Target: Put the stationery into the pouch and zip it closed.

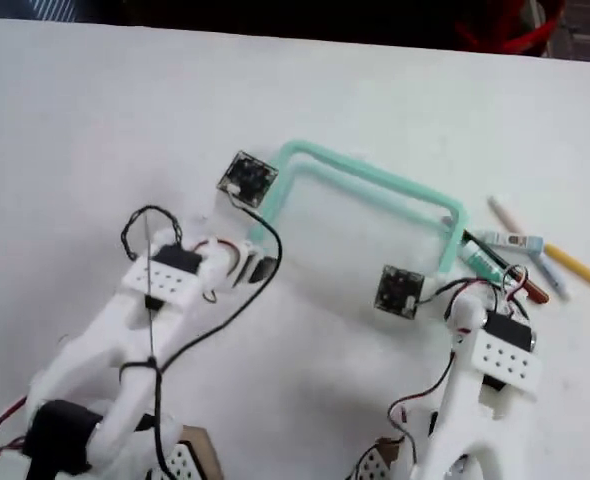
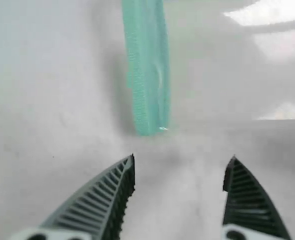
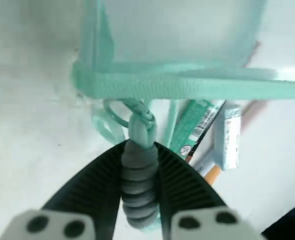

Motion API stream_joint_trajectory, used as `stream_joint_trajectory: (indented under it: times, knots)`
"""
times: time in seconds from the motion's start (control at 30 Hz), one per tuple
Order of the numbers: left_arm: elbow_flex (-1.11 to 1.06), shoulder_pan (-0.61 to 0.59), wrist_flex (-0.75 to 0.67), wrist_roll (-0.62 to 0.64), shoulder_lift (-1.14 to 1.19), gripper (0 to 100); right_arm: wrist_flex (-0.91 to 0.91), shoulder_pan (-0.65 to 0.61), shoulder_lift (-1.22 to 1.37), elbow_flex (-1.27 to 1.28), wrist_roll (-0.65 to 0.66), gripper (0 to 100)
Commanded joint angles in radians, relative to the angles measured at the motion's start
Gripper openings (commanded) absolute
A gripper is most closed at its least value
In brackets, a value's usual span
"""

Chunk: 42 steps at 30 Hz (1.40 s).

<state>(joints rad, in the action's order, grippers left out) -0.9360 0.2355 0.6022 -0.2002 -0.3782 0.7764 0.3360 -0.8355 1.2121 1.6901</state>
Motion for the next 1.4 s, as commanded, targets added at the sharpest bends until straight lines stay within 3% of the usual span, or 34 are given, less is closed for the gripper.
stream_joint_trajectory:
  times: [0.0, 0.33, 0.43, 0.57, 0.77, 0.9, 1.1, 1.37]
  knots:
    - [-0.028, 0.01, 0.028, -0.04, -0.179, 31, 0.114, -0.087, -0.127, -0.095, -0.158, 1.9]
    - [-0.29, 0.14, 0.029, -0.115, -0.714, 37, 0.45, -0.294, -0.203, -0.466, -0.611, 1.9]
    - [-0.35, 0.194, 0.054, -0.186, -0.86, 37, 0.512, -0.348, -0.203, -0.555, -0.72, 1.9]
    - [-0.35, 0.24, 0.124, -0.189, -1.013, 37, 0.61, -0.438, -0.202, -0.654, -0.827, 1.9]
    - [-0.348, 0.318, 0.109, -0.084, -1.107, 35, 0.685, -0.596, -0.202, -0.76, -0.953, 1.9]
    - [-0.35, 0.326, 0.089, -0.084, -1.107, 35, 0.717, -0.682, -0.202, -0.825, -1.014, 1.9]
    - [-0.351, 0.275, 0.012, -0.084, -1.107, 35, 0.789, -0.697, -0.157, -1.01, -1.054, 1.9]
    - [-0.35, 0.291, -0.063, -0.084, -1.107, 35, 0.941, -0.699, 0.125, -1.349, -1.099, 1.9]
